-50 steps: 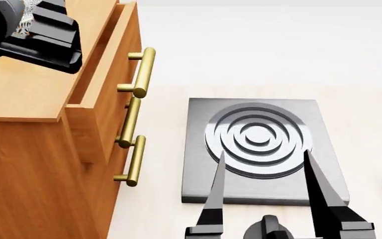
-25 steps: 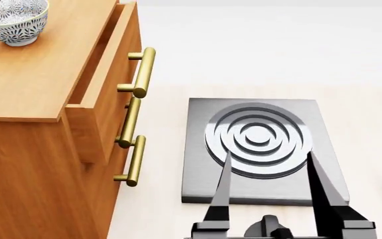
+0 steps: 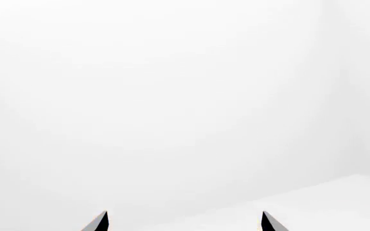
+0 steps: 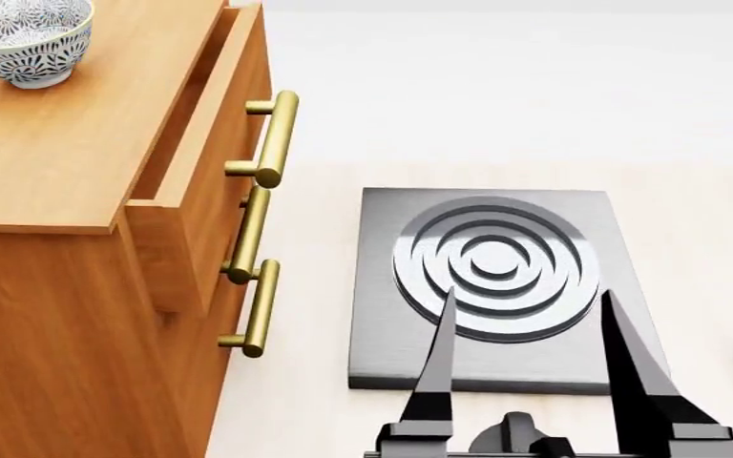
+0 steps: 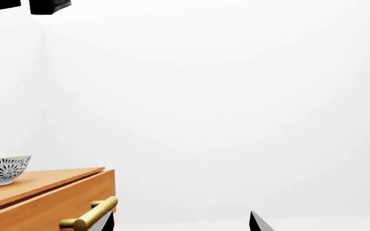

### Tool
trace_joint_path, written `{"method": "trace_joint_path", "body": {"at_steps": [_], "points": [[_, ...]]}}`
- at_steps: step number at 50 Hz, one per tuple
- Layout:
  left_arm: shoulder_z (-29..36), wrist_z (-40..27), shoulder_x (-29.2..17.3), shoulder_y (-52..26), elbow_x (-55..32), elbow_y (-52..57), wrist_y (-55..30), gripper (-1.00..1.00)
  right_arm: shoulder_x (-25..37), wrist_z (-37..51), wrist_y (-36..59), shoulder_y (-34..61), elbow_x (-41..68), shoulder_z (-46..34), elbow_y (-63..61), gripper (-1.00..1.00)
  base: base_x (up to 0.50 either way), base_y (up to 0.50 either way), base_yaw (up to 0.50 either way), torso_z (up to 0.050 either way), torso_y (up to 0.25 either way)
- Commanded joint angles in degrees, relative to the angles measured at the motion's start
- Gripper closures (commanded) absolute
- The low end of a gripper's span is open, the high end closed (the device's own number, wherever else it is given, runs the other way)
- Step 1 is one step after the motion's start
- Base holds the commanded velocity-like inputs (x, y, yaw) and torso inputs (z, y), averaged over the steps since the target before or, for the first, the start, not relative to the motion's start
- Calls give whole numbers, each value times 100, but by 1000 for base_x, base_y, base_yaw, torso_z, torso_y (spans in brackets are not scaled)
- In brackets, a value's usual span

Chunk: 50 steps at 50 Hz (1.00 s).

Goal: Pick the akita bowl on the wooden cabinet and place it on the plate.

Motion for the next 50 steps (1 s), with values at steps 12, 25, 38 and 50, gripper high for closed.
{"method": "trace_joint_path", "body": {"at_steps": [12, 25, 38, 50], "points": [[4591, 338, 133, -2588, -4433, -5245, 2900, -100, 38, 41, 3, 29, 52, -3, -49, -100, 0, 0, 0, 0, 0], [6597, 389, 133, -2975, -6969, -5766, 2639, -100, 73, 63, 29, 27, 45, -42, -105, -100, 0, 0, 0, 0, 0], [7184, -77, -62, -3164, -8185, -5774, 2108, -100, 109, 97, 34, 19, 74, -34, -190, -100, 0, 0, 0, 0, 0], [12245, -202, -223, -3624, -13853, -5773, 2613, -100, 126, 113, 32, 23, 72, -65, -219, -100, 0, 0, 0, 0, 0]]}}
